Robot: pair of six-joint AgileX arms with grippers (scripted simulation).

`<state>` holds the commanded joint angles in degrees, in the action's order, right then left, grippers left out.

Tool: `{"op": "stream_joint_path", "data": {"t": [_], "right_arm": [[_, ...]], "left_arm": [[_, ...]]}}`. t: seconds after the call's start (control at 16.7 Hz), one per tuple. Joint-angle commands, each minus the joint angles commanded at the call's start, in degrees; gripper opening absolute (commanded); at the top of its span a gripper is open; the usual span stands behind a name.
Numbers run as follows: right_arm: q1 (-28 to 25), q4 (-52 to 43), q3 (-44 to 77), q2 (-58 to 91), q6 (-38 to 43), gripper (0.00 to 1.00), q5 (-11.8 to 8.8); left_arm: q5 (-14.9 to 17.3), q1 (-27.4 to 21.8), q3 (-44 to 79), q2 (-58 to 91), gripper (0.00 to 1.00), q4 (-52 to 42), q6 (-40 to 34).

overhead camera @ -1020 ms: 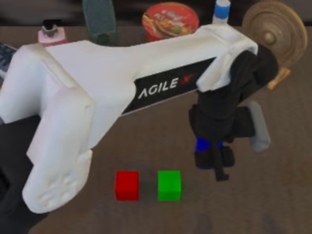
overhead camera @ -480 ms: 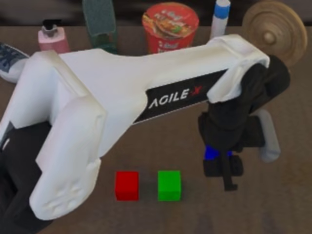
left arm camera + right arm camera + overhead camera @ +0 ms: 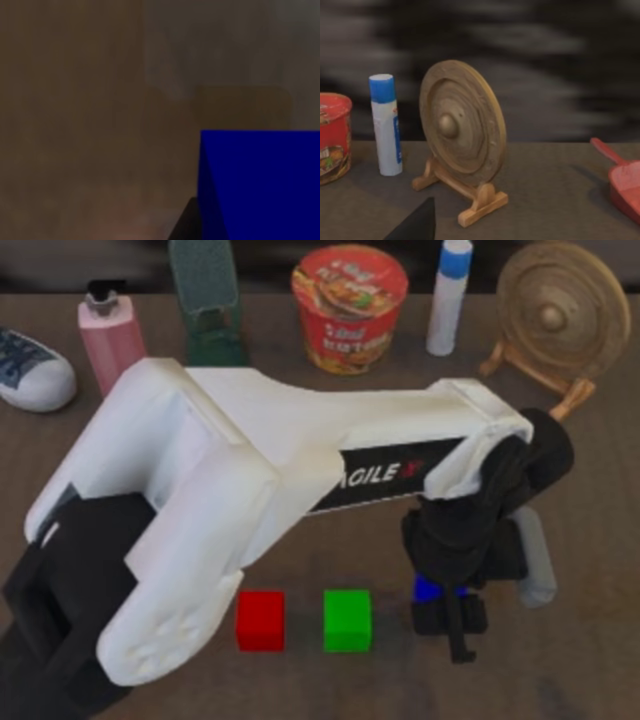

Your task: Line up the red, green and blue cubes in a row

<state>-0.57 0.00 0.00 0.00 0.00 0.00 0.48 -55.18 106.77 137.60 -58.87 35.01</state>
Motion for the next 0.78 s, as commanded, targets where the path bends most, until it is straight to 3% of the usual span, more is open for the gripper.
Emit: {"op": "stream_joint_path", "data": {"t": [0.12, 0.78], "right_arm": [[0.0, 0.0, 0.0, 0.0, 0.0, 1.00, 0.0], [0.0, 0.0, 0.0, 0.0, 0.0, 1.00, 0.0]], "left_arm": [[0.0, 0.0, 0.0, 0.0, 0.00, 0.0, 0.0], [0.0, 0.0, 0.0, 0.0, 0.83, 0.0, 0.0]]}}
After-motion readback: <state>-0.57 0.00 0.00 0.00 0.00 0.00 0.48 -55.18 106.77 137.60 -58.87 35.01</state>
